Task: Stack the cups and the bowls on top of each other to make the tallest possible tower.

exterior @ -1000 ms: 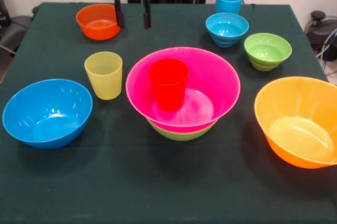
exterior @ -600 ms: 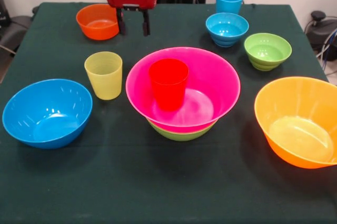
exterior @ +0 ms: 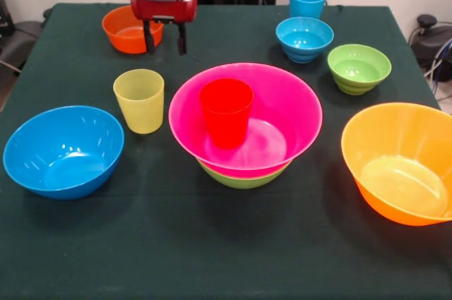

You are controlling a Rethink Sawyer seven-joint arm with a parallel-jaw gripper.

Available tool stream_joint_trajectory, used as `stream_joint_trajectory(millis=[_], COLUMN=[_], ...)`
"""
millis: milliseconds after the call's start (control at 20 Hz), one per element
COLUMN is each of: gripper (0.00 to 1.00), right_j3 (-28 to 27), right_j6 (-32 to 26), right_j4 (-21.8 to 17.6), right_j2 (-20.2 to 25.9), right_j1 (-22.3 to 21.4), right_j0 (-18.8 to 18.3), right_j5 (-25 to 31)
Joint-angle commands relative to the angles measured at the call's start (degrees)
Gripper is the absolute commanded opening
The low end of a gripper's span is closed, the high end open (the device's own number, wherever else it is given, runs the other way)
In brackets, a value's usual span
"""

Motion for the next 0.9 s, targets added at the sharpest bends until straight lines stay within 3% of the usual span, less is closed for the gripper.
stream_joint_trajectory(millis=[50, 550, 900], gripper=[1.00, 1.00, 1.00], right_j3=[-8.4, -9.8, -14.8], right_j6=[-12.9, -14.9, -14.2], right_j4=[-4.1, -4.0, -6.7], right_j2=[4.1, 6.9, 7.5], right_j1=[-4.2, -5.5, -0.1], right_j0=[2.5, 3.1, 3.1], right_j5=[7.9, 11.0, 9.0])
